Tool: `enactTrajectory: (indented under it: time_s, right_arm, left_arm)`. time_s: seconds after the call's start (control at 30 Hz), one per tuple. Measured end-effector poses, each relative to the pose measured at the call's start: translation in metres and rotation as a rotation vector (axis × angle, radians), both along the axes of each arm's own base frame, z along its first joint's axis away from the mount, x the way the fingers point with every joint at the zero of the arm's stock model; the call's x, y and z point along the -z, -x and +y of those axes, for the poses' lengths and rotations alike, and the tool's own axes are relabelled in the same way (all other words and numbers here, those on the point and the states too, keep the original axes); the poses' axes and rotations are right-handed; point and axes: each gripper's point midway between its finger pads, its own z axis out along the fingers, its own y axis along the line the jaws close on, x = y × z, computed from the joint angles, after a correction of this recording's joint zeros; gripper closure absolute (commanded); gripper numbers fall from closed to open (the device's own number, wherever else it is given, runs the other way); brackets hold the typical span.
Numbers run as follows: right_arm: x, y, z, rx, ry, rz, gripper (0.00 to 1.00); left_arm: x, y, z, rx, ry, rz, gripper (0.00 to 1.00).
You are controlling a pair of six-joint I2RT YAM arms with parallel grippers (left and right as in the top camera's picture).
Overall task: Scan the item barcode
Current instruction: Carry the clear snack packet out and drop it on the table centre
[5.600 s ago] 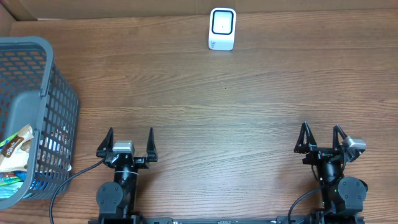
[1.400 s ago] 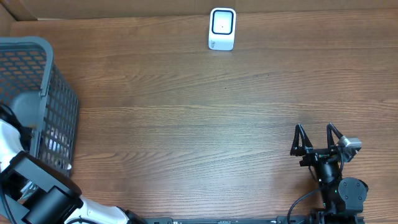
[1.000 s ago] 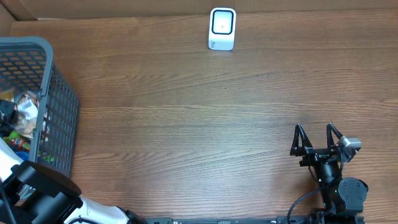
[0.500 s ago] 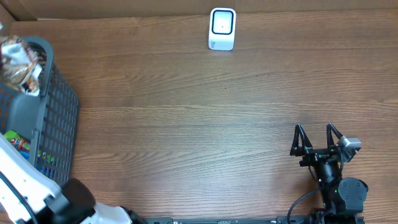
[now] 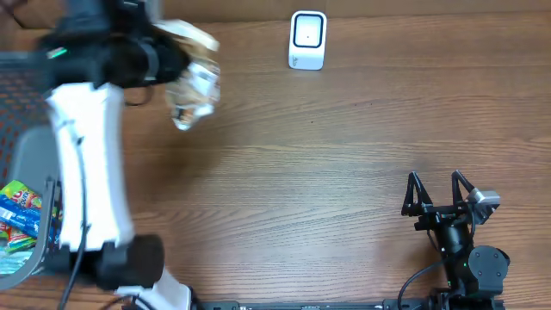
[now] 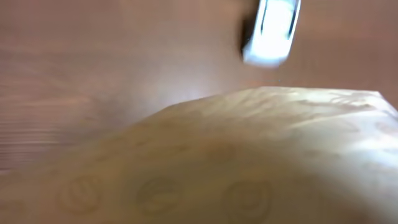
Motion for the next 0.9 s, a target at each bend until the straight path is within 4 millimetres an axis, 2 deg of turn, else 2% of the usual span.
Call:
enactTrajectory:
  time_s: [0.1,0.2,0.33,0.43,0.47,0.53,0.6,0.63,0.67,0.7,0.83,0.9]
  right_arm:
    - [0.0,0.0,0.0,0.0,0.0,0.0,0.0]
    - [0.0,0.0,0.0,0.0,0.0,0.0,0.0]
    - [0.0,0.0,0.0,0.0,0.0,0.0,0.0]
    - [0.0,0.0,0.0,0.0,0.0,0.0,0.0]
    - [0.0,0.0,0.0,0.0,0.0,0.0,0.0]
    - [0.0,0.0,0.0,0.0,0.0,0.0,0.0]
    - [0.0,0.0,0.0,0.0,0.0,0.0,0.0]
    - [0.0,0.0,0.0,0.0,0.0,0.0,0.0]
    - [0.0,0.0,0.0,0.0,0.0,0.001,0.0]
    - [0.0,0.0,0.0,0.0,0.0,0.0,0.0]
    - [0.0,0.0,0.0,0.0,0.0,0.0,0.0]
    - [0.0,0.0,0.0,0.0,0.001,0.0,0.0]
  left_arm:
    - [0.065,-0.011,-0.032,0.088,-0.048,0.152,0.96]
    - [0.124,-0.015,-0.049,0.135,-0.113,0.292,0.96]
    - [0.198,0.003,-0.059,0.18,-0.2,0.522,0.96]
    - [0.235,0.015,-0.059,0.194,-0.221,0.644,0.95]
    - [0.242,0.017,-0.059,0.201,-0.22,0.669,0.93]
    - [0.253,0.025,-0.061,0.23,-0.205,0.717,0.81]
    - [0.257,0.034,-0.062,0.254,-0.191,0.761,0.55]
    - [0.256,0.038,-0.063,0.269,-0.186,0.78,0.36]
    - [0.255,0.042,-0.063,0.28,-0.184,0.794,0.08]
    - [0.254,0.045,-0.063,0.287,-0.183,0.806,0.0]
    - [0.246,0.057,-0.061,0.299,-0.185,0.857,0.0]
    - [0.229,0.052,-0.061,0.298,-0.186,0.84,0.0]
